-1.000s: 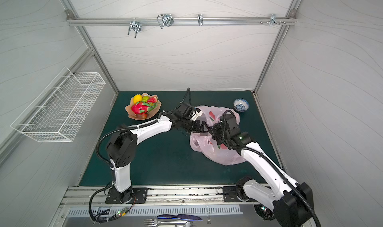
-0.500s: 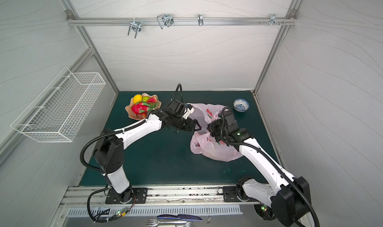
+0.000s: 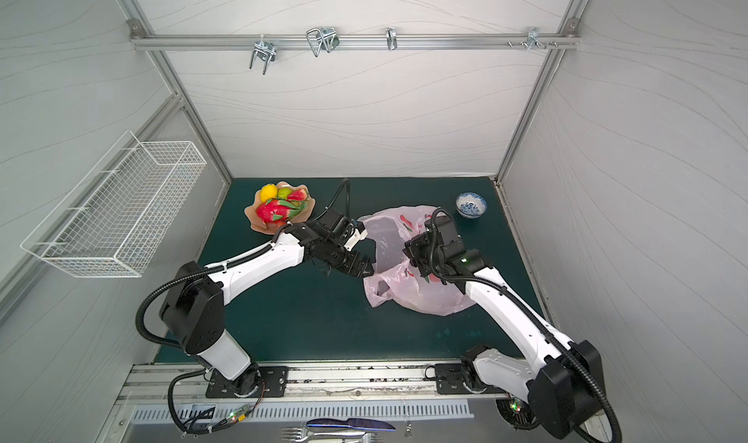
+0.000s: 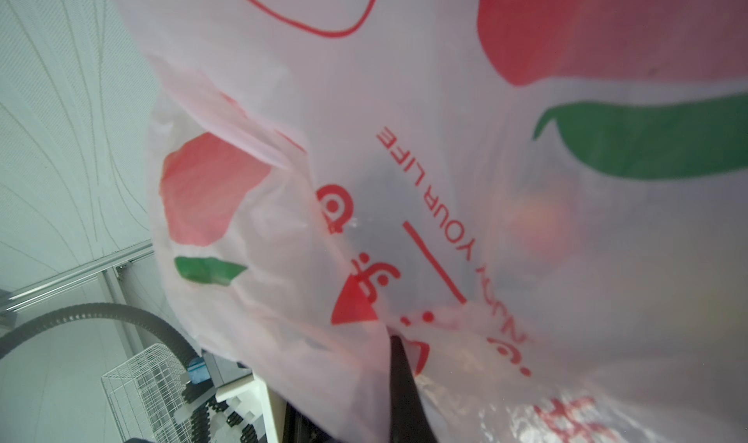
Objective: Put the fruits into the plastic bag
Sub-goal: 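Withdraw the left gripper from the bag toward the fruit bowl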
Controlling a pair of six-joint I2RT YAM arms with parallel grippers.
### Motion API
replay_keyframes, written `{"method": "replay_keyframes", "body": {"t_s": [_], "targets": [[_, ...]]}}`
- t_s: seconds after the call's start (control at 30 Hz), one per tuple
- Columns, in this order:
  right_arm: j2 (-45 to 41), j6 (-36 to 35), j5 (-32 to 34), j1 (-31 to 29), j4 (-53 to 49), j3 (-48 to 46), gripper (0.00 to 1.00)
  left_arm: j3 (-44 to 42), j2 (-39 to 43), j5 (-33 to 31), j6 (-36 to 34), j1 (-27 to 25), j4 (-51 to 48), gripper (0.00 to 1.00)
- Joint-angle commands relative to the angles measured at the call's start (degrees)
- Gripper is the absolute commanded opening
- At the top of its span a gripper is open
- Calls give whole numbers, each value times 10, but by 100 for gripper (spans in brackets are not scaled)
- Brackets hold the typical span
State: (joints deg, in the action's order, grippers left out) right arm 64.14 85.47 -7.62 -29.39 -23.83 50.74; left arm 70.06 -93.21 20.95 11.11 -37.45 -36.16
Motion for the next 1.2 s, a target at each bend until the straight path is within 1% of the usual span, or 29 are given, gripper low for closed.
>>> {"method": "replay_keyframes", "body": {"t_s": [0.0,0.2,0.3,0.4,0.57,0.83,1.03,1.17], "targets": [[2,6,-3,-3,11,7,0,-12,36,-14,-14,2,6,97],[3,6,-3,-3,12,6,0,-36,73,-36,7,11,15,97],[2,6,-4,-3,13,6,0,-39,92,-60,18,28,9,97],[3,6,-3,-2,13,6,0,-35,106,-83,32,61,-3,98],[6,5,-5,-3,14,9,0,-27,118,-93,41,135,-18,98],[10,3,-8,-3,15,13,0,11,105,-125,24,205,-48,98],[11,2,-9,-2,15,14,0,34,88,-149,30,230,-55,98],[13,1,-11,-1,14,16,0,58,67,-154,30,244,-56,98]]}}
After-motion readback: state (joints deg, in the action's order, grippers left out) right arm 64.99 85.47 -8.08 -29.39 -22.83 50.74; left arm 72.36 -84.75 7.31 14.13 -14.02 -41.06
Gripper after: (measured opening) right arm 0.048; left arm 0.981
